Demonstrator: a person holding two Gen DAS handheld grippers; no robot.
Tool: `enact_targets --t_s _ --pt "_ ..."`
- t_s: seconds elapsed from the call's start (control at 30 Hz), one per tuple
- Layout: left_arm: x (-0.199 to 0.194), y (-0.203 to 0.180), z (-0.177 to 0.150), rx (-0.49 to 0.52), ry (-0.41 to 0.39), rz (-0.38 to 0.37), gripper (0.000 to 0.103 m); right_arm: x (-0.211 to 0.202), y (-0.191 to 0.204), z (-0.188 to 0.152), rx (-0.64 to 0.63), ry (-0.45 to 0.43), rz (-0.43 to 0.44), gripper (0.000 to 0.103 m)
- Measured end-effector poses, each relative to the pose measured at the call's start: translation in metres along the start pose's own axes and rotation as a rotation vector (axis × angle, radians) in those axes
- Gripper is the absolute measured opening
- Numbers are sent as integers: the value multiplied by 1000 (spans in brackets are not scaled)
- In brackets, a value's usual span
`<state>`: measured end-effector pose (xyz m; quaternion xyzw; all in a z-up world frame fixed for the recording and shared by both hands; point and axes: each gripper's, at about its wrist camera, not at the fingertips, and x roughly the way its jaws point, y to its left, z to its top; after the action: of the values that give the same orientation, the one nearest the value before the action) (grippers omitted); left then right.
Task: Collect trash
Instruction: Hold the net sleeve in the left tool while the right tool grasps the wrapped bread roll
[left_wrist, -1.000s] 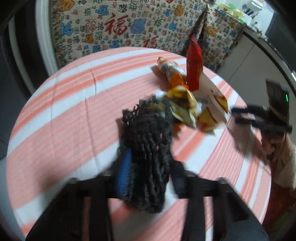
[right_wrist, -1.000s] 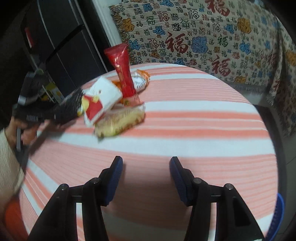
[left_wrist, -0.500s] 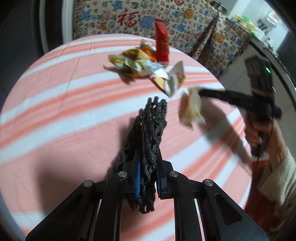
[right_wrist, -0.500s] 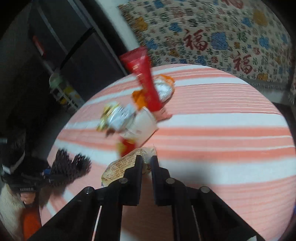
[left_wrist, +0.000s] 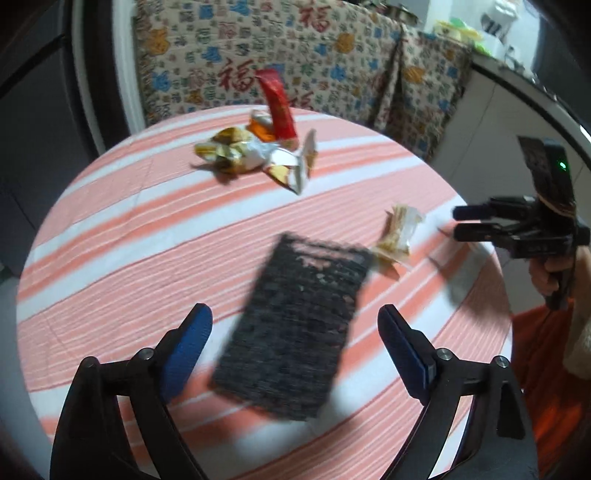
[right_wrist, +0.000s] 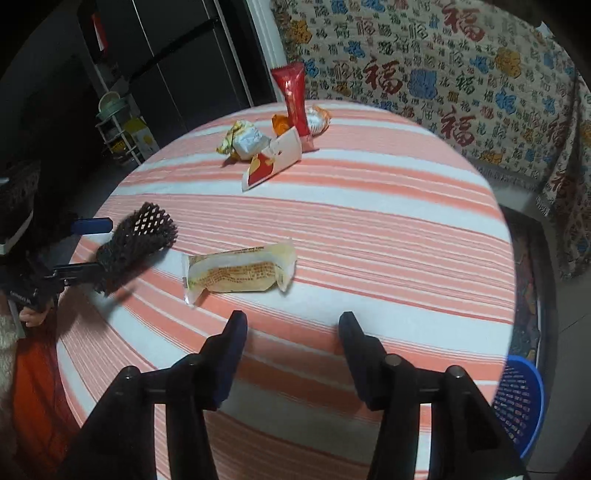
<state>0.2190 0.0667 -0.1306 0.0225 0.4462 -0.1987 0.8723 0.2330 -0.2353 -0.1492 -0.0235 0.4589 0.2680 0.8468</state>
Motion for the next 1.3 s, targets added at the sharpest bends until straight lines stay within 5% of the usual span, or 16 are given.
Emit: enact_targets --t_s 0.13,0.23,0.3,0.37,0.43,0.57,0.7,0.8,0.9,0.97,1.07,1.2,1.3 --pt "18 8 3 -39 47 -43 97 -7 5 6 52 -56 40 54" --pt "38 -1 1 -9 108 -49 91 5 27 11 -3 -33 63 53" --pt "44 -12 -1 21 131 -108 61 13 41 11 -52 -21 47 53" --pt "43 -22 -3 58 133 -121 10 16 44 9 -61 -16 26 53" --pt "38 -21 -2 28 113 -122 10 15 41 9 -57 -26 -15 53" --pt "29 6 3 -122 42 85 10 11 30 18 -57 -65 -86 53" --pt "25 34 4 -244 12 175 10 25 17 26 20 -54 -67 53" --pt "24 36 4 -259 4 182 11 45 23 32 26 -51 -20 54" --pt "25 38 3 -283 -6 183 11 47 38 41 0 -130 164 53" --pt "25 41 4 -293 -18 200 12 39 51 44 -31 -186 129 53" --pt "26 44 5 -312 -40 232 12 41 57 37 43 -105 -31 59" --pt "31 40 7 -325 -54 255 12 54 66 31 214 -41 122 59" --pt "35 34 8 -310 -48 258 15 63 98 38 128 -60 59 59"
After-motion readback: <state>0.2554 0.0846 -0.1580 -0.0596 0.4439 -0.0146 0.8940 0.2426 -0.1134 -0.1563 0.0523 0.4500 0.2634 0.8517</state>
